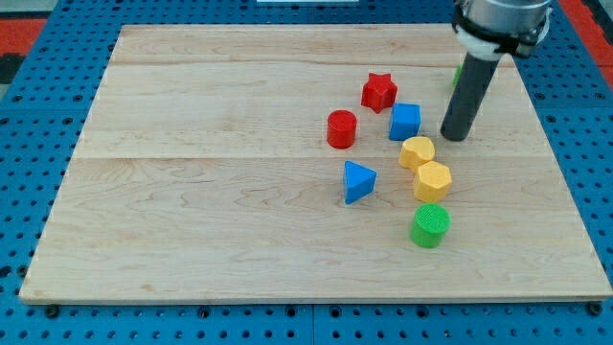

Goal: Slide red star towards left

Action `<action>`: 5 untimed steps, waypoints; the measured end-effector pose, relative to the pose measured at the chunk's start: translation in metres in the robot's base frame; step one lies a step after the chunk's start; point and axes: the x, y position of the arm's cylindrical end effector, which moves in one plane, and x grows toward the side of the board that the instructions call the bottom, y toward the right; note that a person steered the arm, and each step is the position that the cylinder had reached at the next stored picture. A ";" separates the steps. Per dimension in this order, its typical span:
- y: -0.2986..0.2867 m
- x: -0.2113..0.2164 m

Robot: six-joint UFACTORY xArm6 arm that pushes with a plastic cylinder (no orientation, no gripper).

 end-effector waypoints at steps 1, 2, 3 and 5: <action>-0.025 -0.047; -0.050 -0.060; -0.093 -0.057; -0.069 -0.032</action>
